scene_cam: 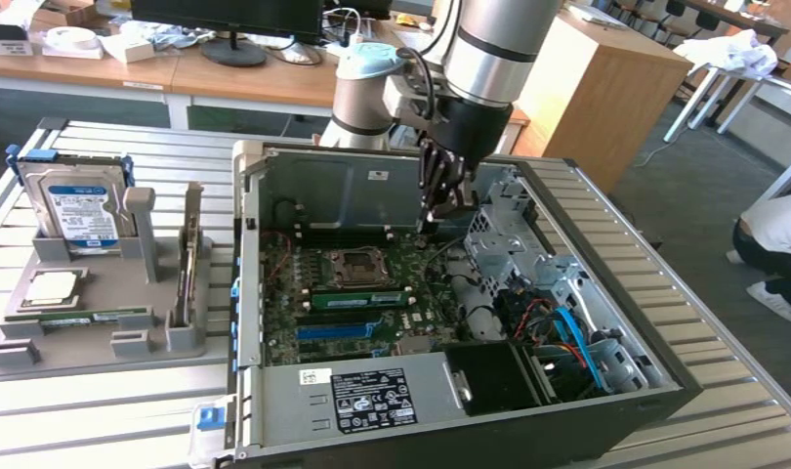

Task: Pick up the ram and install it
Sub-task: 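Press down the ram until it locks into place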

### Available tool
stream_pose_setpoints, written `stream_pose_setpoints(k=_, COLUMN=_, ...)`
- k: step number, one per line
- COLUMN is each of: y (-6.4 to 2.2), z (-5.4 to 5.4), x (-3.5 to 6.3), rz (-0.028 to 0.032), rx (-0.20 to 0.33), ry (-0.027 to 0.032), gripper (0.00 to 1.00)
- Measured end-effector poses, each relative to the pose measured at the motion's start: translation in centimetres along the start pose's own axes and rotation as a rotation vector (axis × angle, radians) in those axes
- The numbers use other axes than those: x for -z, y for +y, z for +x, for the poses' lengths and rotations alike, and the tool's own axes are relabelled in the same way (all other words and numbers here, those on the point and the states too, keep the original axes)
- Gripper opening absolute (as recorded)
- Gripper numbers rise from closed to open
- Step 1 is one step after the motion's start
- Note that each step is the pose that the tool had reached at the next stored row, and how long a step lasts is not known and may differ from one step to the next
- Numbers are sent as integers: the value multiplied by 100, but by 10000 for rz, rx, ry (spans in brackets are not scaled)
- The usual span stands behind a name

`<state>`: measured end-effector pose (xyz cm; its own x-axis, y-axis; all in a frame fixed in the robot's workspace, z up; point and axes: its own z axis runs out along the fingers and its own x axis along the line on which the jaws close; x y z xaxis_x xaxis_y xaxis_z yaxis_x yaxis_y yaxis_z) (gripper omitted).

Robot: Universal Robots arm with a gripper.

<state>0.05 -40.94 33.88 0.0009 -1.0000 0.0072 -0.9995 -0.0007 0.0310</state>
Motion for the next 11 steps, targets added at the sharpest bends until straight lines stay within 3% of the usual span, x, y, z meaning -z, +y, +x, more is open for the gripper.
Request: stream_pose_setpoints(k=11, y=-1, z=0, x=-50, rz=1, rx=0, ry=0, gripper=10)
